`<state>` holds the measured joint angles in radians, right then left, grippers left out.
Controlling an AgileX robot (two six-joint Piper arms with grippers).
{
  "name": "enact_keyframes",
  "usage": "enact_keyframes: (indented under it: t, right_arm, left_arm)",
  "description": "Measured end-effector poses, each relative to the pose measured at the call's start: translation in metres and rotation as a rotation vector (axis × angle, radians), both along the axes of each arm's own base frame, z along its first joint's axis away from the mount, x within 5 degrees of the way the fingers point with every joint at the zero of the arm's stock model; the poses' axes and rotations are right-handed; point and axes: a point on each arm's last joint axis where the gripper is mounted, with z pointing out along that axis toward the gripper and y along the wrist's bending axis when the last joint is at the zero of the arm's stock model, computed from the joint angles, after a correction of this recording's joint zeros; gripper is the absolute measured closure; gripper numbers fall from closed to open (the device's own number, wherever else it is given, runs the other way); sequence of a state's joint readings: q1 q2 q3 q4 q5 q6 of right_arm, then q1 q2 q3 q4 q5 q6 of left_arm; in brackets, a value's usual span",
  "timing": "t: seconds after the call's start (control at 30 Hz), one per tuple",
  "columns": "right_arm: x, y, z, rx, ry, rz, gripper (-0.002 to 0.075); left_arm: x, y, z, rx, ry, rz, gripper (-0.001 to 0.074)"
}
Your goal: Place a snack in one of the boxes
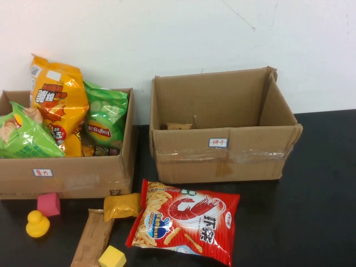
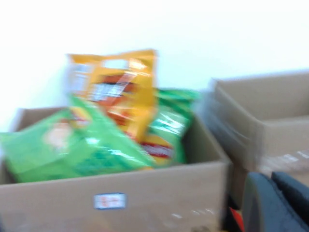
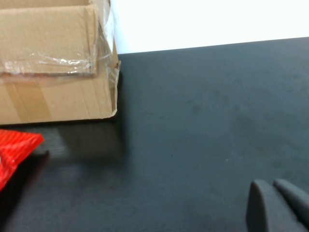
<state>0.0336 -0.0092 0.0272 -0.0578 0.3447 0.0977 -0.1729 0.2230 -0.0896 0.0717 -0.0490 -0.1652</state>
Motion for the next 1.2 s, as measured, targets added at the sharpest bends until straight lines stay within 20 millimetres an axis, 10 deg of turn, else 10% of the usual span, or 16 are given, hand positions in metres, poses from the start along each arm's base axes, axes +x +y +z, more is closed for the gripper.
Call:
enact_keyframes:
  t: [0.6,1.2]
  right_arm:
    - [0.000,0.000,0.000,0.000,0.000,0.000,0.0727]
    - [0.000,0.000,0.000,0.000,0.000,0.000,0.0727]
  left_arm:
    - [-0.021,0.012,-0.055,-0.141,0.240,0.218,0.0736]
    - [-0.021,0.019,-0.056,0.006,0.246,0.308,0.0736]
